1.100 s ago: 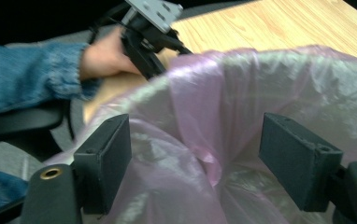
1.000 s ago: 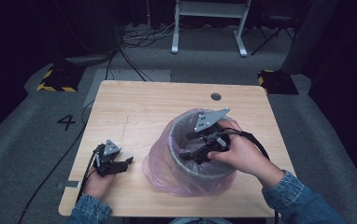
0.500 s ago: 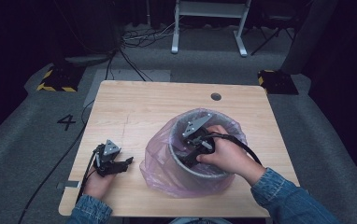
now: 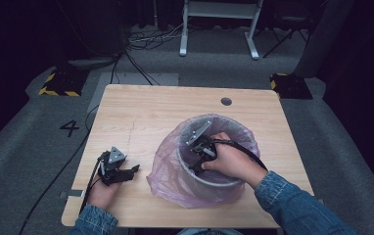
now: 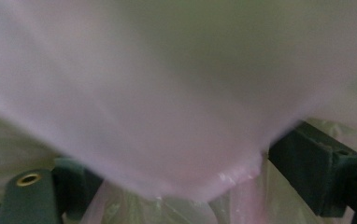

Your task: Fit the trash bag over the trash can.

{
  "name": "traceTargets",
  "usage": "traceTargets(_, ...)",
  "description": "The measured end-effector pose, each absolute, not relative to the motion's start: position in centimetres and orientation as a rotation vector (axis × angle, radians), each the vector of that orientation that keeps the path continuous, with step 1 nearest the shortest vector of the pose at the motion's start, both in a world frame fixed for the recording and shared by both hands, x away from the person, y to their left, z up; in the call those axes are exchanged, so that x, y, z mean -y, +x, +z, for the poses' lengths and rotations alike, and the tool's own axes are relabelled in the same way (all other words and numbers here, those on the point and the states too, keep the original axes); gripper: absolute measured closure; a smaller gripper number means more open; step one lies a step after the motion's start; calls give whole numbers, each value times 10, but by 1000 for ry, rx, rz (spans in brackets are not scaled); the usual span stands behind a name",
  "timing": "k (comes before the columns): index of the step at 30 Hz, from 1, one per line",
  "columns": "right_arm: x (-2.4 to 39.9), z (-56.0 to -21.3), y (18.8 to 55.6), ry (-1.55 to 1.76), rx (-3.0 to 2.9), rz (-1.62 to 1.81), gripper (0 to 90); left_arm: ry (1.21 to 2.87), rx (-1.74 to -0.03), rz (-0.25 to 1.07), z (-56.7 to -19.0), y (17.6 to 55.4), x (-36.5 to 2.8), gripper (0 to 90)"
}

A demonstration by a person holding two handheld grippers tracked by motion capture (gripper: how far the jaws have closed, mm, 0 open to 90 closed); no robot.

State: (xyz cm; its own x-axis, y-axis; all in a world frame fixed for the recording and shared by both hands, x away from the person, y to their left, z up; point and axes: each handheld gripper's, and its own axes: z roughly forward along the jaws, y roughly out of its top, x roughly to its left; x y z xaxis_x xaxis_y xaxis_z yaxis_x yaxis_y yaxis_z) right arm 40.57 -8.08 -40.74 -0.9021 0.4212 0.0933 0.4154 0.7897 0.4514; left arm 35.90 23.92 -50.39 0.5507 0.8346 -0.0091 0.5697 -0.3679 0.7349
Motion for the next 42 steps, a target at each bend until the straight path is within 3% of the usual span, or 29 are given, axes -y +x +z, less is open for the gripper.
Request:
traceTargets(9,84,-417,410,779,-2973,600,176,2078,-1131,483,-504,359,-239,333)
traceTargets(11,85,-414,410,763,-2980,614,215,2078,-1131,482,-504,359,-239,334)
traceTargets(32,129,-307,399,762,-2634,1216,232,2079,-1132,486,-504,360,-239,329)
traceTargets(42,176,-284,401,882,-2469,1272,241,2077,-1141,486,-504,359,-239,328)
